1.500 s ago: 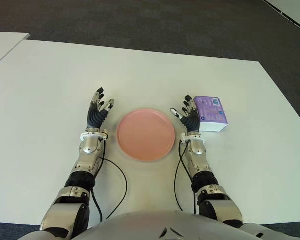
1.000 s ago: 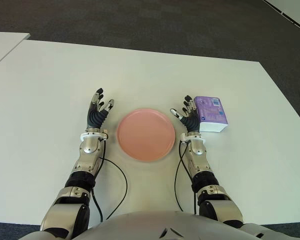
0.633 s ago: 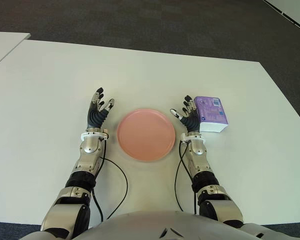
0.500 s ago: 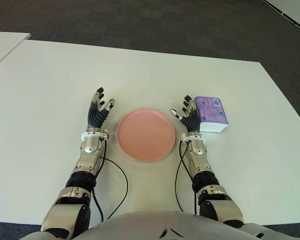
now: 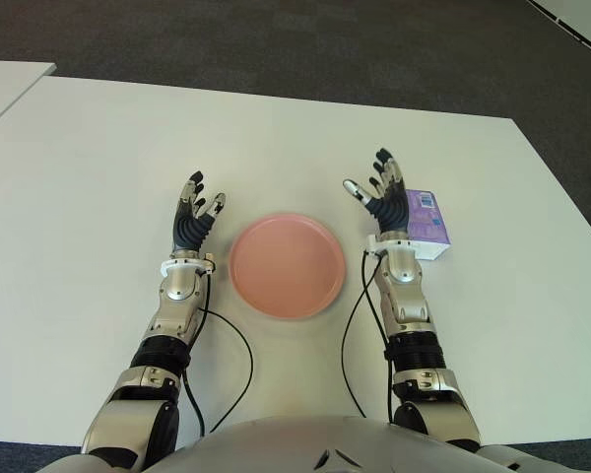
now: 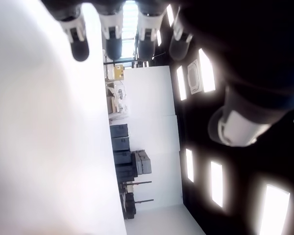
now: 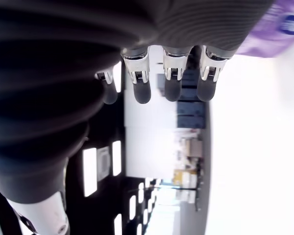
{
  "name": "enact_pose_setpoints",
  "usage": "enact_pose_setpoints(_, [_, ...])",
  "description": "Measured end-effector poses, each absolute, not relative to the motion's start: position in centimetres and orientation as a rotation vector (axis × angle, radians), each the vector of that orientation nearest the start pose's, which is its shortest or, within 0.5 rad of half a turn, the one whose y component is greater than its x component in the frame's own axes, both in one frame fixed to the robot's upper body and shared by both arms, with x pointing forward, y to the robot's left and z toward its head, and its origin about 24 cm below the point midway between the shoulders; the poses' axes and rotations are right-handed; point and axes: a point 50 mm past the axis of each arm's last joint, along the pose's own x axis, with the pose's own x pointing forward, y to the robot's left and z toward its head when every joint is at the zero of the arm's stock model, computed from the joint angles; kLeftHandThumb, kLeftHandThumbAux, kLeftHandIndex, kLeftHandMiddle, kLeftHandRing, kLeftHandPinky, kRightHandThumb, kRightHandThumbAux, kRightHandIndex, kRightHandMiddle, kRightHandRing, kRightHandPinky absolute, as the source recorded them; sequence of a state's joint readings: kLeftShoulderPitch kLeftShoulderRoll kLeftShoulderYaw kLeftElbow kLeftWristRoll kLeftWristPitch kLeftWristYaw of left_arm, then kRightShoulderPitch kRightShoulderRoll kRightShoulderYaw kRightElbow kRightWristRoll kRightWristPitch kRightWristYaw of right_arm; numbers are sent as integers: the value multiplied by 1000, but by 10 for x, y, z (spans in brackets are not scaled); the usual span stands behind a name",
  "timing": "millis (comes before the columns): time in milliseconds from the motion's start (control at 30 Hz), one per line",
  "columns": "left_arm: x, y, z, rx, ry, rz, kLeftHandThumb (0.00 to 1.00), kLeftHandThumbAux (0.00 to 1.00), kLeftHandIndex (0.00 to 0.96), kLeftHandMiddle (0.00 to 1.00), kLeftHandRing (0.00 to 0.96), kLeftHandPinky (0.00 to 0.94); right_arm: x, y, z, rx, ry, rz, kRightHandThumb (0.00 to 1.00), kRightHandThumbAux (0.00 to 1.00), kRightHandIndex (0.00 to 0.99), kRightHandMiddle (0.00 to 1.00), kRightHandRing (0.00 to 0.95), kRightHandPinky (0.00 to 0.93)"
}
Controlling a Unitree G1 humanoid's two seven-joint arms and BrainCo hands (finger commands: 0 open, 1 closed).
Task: Put the tissue paper into the plate.
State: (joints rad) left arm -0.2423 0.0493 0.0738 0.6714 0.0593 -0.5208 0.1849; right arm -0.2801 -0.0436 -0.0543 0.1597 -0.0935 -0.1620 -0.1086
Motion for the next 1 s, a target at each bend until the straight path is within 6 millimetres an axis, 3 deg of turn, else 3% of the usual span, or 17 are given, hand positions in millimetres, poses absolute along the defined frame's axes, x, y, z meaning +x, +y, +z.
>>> enact_pose_setpoints(400, [285, 163, 6, 80, -110, 158, 0, 573, 0, 1, 0, 0, 318, -177, 179, -299, -585, -80, 148, 730, 33, 40, 29, 47])
enact_pose_setpoints(667, [285, 164, 7, 76, -111, 160, 0, 565, 0, 0, 0, 0, 318, -193, 221, -460, -613, -65, 140, 721, 28, 44, 26, 35])
enact_pose_setpoints(833, [285, 162, 6, 75, -104, 152, 0, 554, 0, 0, 0, 0, 317, -200, 241, -537, -623, -88, 131, 719, 32, 45, 18, 10])
enact_pose_setpoints(1000, [285, 161, 6, 74, -101, 152, 0, 551, 0, 2, 0, 0, 314, -209, 245, -626, -607, -95, 155, 690, 35, 47, 19, 6])
